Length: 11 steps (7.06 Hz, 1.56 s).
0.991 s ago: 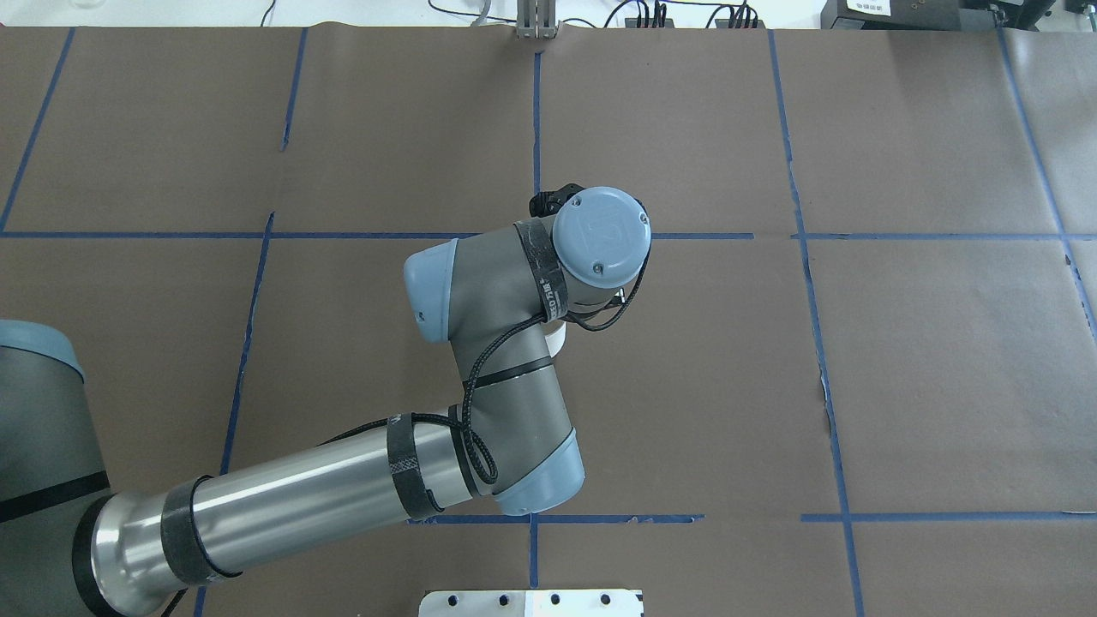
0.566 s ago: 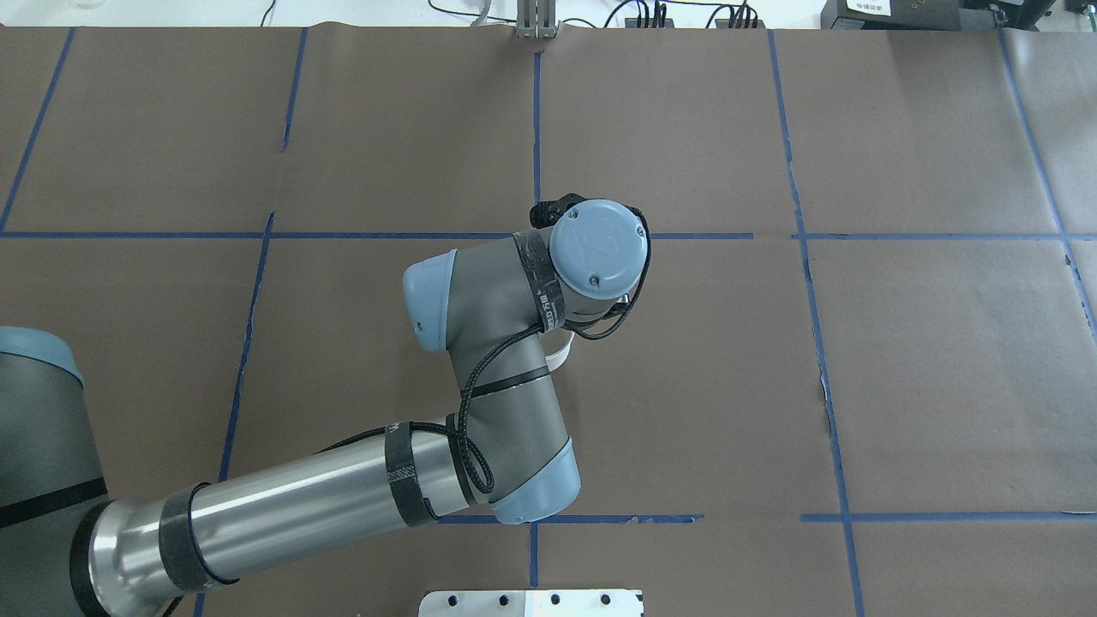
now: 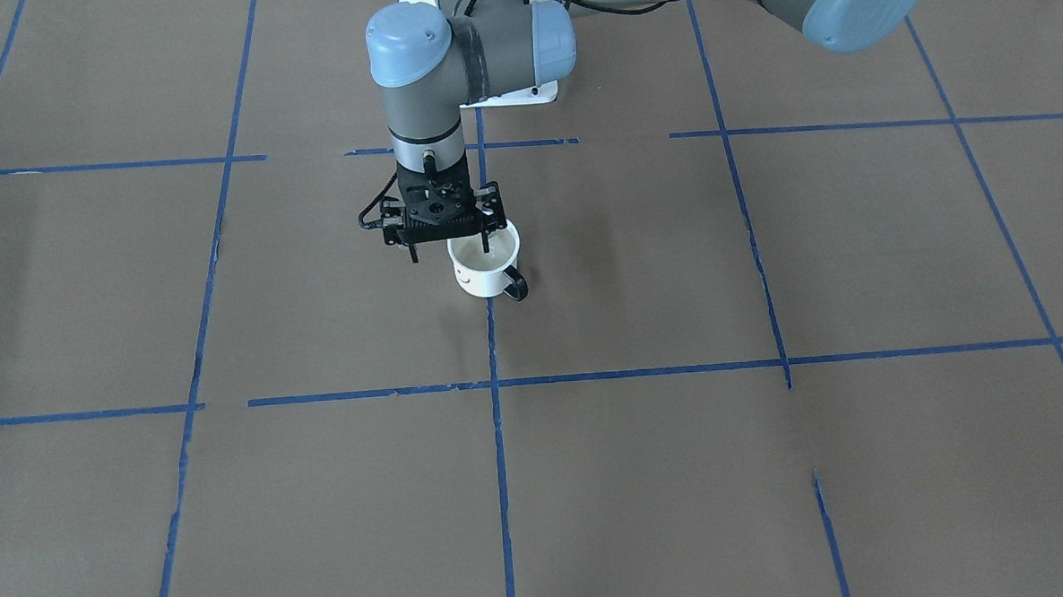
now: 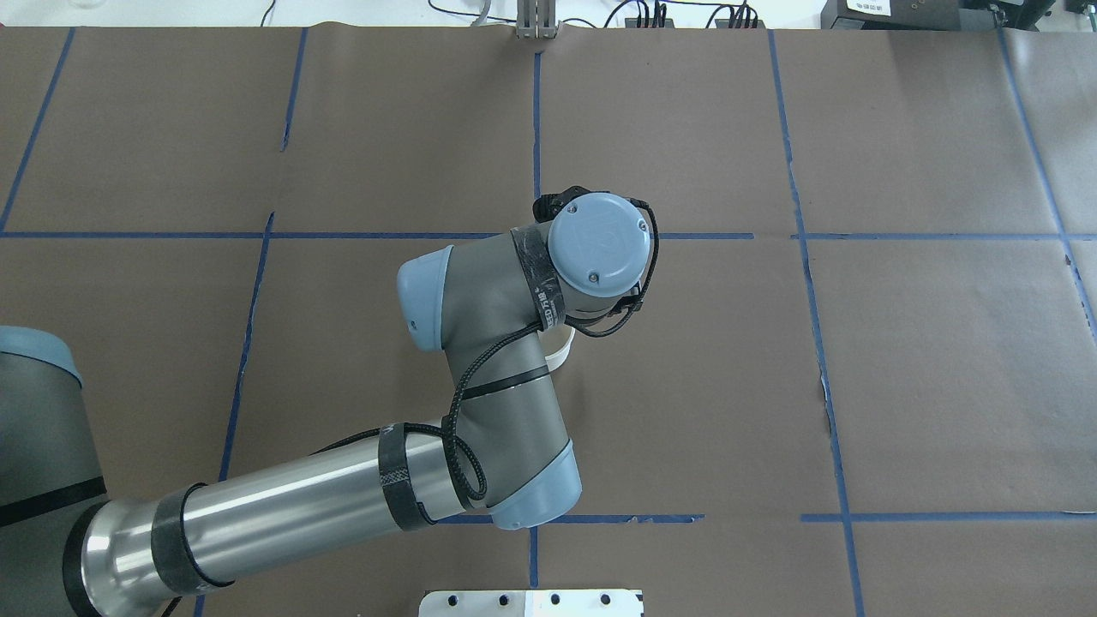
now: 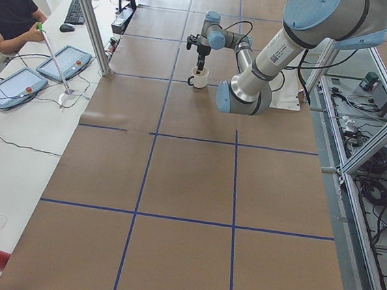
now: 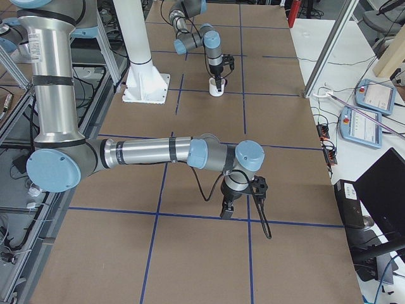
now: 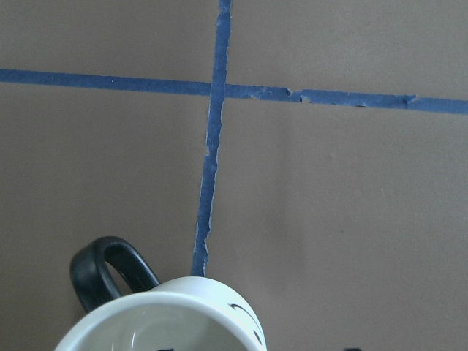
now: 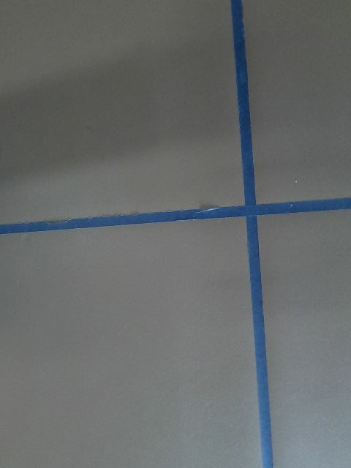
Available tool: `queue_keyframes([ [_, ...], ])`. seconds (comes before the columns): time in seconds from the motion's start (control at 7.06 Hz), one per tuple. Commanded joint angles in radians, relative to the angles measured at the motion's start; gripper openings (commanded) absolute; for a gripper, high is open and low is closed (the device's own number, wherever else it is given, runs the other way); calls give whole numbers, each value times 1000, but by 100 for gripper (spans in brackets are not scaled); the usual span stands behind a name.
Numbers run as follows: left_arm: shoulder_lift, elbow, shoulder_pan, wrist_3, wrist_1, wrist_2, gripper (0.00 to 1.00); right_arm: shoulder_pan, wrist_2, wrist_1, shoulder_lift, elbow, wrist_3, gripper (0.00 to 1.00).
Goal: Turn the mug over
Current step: 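Lower the upright mug onto the table with the left gripper, then open the left gripper and withdraw it away from the mug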
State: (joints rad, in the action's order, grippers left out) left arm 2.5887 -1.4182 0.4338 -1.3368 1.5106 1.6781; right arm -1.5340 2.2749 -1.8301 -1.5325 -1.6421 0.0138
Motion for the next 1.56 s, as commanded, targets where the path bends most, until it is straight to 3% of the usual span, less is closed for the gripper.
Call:
queue_keyframes([
  [0.0,-24,-121,25,72,-84,3,100,0,0,0,0,-1,0,100],
  [0.28,-158,-331,110,193,-107,12,100,0,0,0,0,-1,0,100],
  [0.42,-210,-375,153,250,-116,64,100,0,0,0,0,-1,0,100],
  [0.85,-367,-479,363,585,-116,201,100,0,0,0,0,1,0,100],
  [1.13,-465,-502,504,791,-115,248,100,0,0,0,0,1,0,100],
  [1.42,-637,-492,673,1108,-51,359,100,0,0,0,0,1,0,100],
])
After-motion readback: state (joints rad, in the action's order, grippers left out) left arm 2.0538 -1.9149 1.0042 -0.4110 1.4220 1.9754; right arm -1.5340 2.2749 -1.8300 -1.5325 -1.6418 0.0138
